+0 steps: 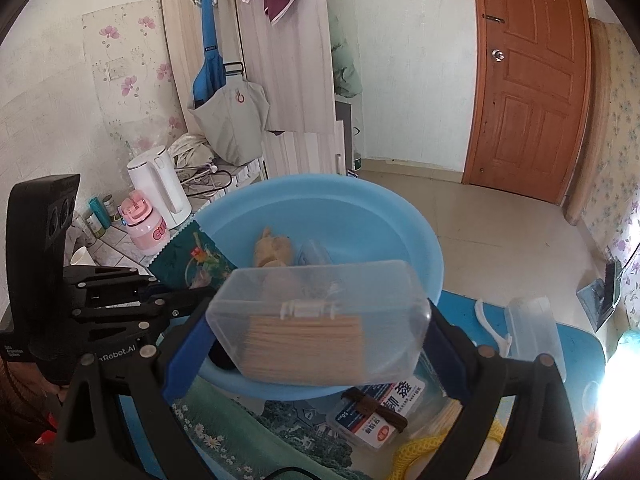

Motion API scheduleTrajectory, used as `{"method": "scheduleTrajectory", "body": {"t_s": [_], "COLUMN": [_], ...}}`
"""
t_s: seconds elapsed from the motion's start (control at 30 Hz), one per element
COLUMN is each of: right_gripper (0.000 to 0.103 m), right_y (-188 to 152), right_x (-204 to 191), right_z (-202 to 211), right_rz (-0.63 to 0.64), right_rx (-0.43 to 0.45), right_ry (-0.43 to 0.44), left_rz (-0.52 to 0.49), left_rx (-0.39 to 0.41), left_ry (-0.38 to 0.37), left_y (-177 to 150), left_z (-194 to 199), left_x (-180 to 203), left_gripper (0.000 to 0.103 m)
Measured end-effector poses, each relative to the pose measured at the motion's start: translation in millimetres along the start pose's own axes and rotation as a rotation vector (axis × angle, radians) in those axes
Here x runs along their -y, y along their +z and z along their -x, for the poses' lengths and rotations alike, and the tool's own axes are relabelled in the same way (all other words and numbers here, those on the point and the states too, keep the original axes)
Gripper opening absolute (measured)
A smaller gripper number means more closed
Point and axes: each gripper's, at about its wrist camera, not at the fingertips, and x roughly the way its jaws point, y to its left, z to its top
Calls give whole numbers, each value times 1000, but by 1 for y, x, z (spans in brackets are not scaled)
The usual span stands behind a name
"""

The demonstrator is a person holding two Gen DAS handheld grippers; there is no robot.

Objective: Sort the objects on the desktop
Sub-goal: 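Lower the green pouch into the basin and open the left gripper while the right gripper releases the swab box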

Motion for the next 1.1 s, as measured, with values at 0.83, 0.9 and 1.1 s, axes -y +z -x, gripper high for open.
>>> {"method": "scheduleTrajectory", "body": {"t_s": [0.83,0.9,1.1], "right_gripper": [97,97,97], "right_y": [-4,-4,-5], "right_x": [3,4,9], "right_z": [11,13,18], "right_rz": [-13,-18,-27], "right_rx": [10,11,20], "right_ry": [-20,-25,-40], "left_rz": [11,13,17], "left_rx": [11,13,11], "left_ry": [9,9,9], "left_y": [-2,-2,-2], "left_z": [9,9,10], "left_x": [8,7,8], "left_gripper": [41,42,42]}}
